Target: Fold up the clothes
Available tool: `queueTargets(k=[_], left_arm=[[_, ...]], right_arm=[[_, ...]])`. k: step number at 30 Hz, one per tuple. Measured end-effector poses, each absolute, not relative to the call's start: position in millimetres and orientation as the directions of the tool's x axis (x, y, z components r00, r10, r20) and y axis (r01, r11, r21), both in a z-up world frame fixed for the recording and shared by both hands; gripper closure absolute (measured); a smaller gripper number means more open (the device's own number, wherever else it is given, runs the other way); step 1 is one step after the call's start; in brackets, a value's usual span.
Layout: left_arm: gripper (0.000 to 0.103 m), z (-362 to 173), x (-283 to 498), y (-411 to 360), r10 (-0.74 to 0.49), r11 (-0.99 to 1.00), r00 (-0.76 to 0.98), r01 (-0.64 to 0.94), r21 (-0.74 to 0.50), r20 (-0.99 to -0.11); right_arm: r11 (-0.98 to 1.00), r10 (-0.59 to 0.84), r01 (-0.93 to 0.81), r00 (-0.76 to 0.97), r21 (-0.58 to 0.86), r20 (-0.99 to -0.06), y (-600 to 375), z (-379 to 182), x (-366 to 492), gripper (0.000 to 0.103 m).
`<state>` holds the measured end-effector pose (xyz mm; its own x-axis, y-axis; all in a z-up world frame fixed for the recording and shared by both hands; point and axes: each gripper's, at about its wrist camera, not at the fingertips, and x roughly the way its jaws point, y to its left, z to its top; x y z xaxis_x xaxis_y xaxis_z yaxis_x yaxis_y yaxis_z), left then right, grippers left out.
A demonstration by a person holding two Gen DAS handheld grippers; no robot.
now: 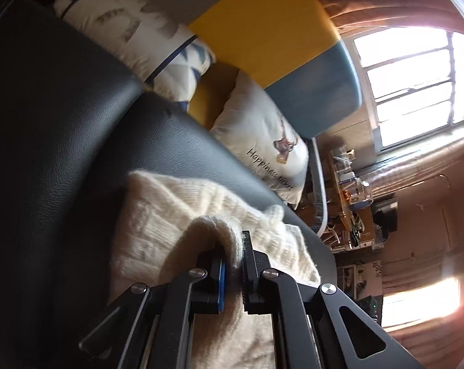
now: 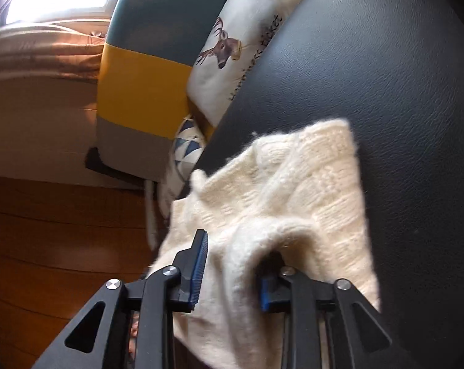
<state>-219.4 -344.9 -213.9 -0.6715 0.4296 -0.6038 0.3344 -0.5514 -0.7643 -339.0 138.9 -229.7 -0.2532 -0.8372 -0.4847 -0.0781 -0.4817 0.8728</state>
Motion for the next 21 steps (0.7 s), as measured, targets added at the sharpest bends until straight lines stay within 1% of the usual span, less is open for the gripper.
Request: queueTargets(k=[3, 4, 5, 6, 8, 10, 11, 12, 14, 16, 18, 21], left_arm=[[0.094, -221, -217, -353, 0.477, -0.476, -0.672, 0.345, -0.809, -0.567], [0.094, -221, -215, -356, 0.494, -0.442, -0.673, 0.350, -0.826, -0.550], [0.093, -220, -213, -359, 0.524, -0.396, -0.675, 0.348, -0.850, -0.520], [0.090, -220, -211, -362, 0.546, -0.357, -0.677, 0.346, -0.868, -0.494], [0.090, -217, -208, -367, 0.562, -0.313, -0.684, 0.345, -0.885, -0.465], [0.088, -215, -209, -371, 0.581, -0.283, -0.683, 0.341, -0.897, -0.443], [0.084, -215, -210, -372, 0.588, -0.266, -0.683, 0.343, -0.901, -0.434], [0.083, -216, -212, -373, 0.586, -0.250, -0.687, 0.352, -0.902, -0.430], [0.083, -219, -217, -376, 0.580, -0.217, -0.695, 0.370, -0.903, -0.424], [0.082, -228, -218, -380, 0.563, -0.157, -0.717, 0.395, -0.905, -0.410], [0.078, -238, -216, -386, 0.538, -0.079, -0.742, 0.427, -0.901, -0.399], [0.074, -243, -212, -395, 0.516, -0.010, -0.771, 0.430, -0.903, -0.373]], right_arm=[[-0.461, -0.875, -0.038, -0.146, 0.887, -0.461, 130, -222, -333, 0.061], [-0.457, -0.884, -0.020, -0.102, 0.889, -0.457, 126, -220, -330, 0.055], [-0.449, -0.892, 0.002, -0.060, 0.894, -0.448, 122, -218, -328, 0.052], [-0.436, -0.900, 0.028, -0.024, 0.900, -0.435, 117, -215, -325, 0.051], [-0.384, -0.923, 0.066, 0.010, 0.921, -0.385, 111, -209, -324, 0.050], [-0.311, -0.950, 0.074, -0.034, 0.948, -0.309, 110, -203, -329, 0.050], [-0.271, -0.961, 0.067, -0.078, 0.960, -0.266, 112, -201, -334, 0.049], [-0.240, -0.965, 0.056, -0.125, 0.969, -0.231, 115, -200, -339, 0.049], [-0.205, -0.955, 0.014, -0.223, 0.979, -0.197, 121, -202, -351, 0.049], [-0.215, -0.934, -0.045, -0.282, 0.976, -0.219, 125, -211, -359, 0.048], [-0.234, -0.921, -0.084, -0.301, 0.969, -0.249, 125, -219, -366, 0.046], [-0.300, -0.904, -0.070, -0.299, 0.951, -0.307, 123, -217, -363, 0.046]])
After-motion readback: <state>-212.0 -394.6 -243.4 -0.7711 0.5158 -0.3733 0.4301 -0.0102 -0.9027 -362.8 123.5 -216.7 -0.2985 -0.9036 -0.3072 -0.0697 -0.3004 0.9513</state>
